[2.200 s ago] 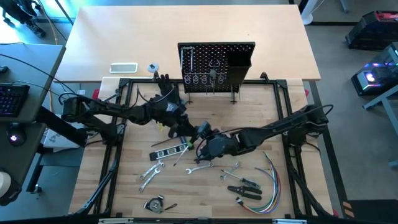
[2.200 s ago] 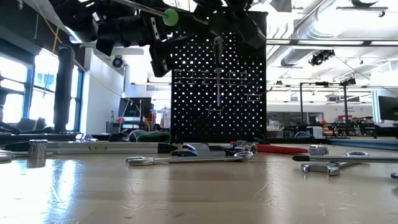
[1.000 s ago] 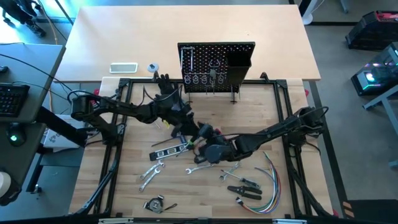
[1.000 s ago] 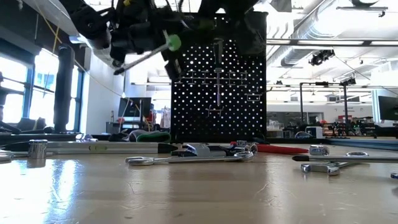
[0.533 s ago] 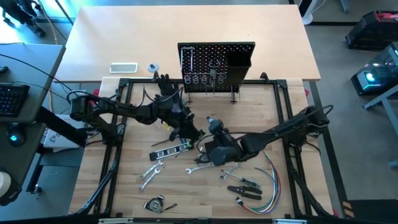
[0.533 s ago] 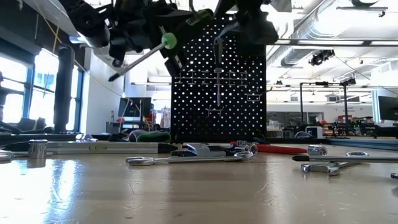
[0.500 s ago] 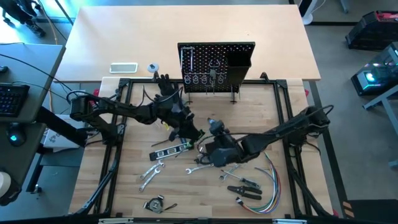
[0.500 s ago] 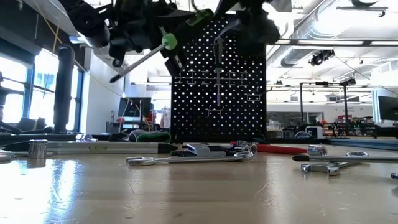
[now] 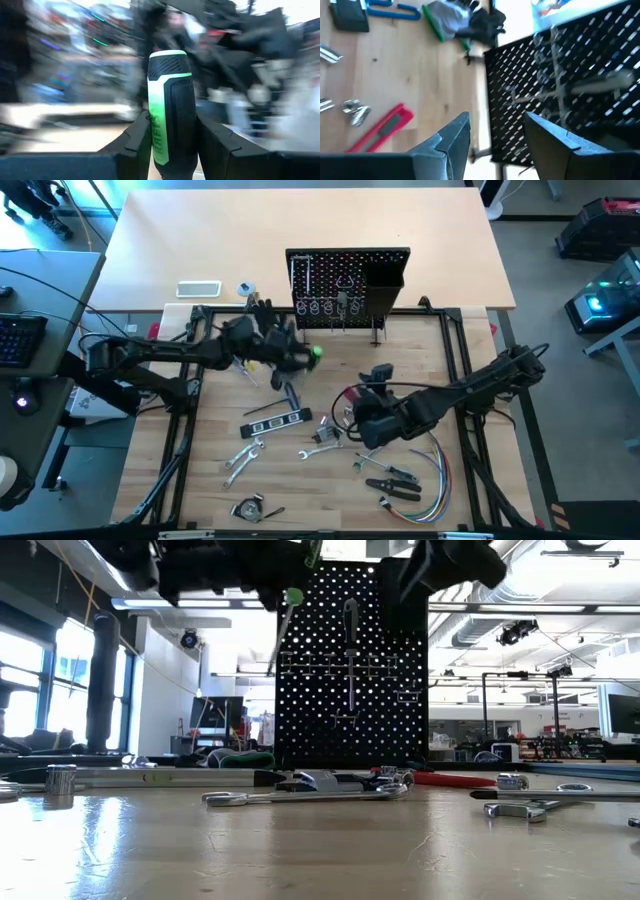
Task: Hang tools onto peg board
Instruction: Hang the green screwdriver on the pegboard
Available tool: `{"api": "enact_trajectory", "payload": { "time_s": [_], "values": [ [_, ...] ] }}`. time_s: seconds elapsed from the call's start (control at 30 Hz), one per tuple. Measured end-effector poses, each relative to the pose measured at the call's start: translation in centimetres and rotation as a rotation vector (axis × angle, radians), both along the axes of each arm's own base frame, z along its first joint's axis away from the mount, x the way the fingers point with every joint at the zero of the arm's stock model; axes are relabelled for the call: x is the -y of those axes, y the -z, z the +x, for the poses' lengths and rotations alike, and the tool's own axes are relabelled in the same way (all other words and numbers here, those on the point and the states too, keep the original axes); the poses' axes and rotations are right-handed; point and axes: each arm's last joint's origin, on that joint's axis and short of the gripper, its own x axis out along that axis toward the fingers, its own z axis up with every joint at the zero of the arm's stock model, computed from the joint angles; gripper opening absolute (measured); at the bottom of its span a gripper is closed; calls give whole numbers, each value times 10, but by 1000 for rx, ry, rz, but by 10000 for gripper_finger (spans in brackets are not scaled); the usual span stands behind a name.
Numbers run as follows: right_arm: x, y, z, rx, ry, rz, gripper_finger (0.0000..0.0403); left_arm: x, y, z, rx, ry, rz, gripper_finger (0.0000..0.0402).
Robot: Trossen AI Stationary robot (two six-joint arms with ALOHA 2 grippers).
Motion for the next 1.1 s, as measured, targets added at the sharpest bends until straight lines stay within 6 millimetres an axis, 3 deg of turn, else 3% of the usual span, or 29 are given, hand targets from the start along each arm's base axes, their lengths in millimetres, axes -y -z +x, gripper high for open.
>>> {"api": "enact_trajectory", "payload": {
  "time_s": [0.17,0.4,0.63,0.83,1.1],
  "values": [
    [3,4,-9,14,94,49,175,-4,-22,-11,140,-268,218,111],
    [6,24,-15,34,156,70,175,-6,-38,-11,376,-382,334,111],
    [9,58,-20,59,176,94,176,-21,-36,13,428,-423,369,111],
    [9,75,-23,69,172,127,176,-31,-37,37,415,-458,446,111],
    [12,88,-29,42,173,112,176,-41,-44,43,420,-537,511,111]
  ]
}}
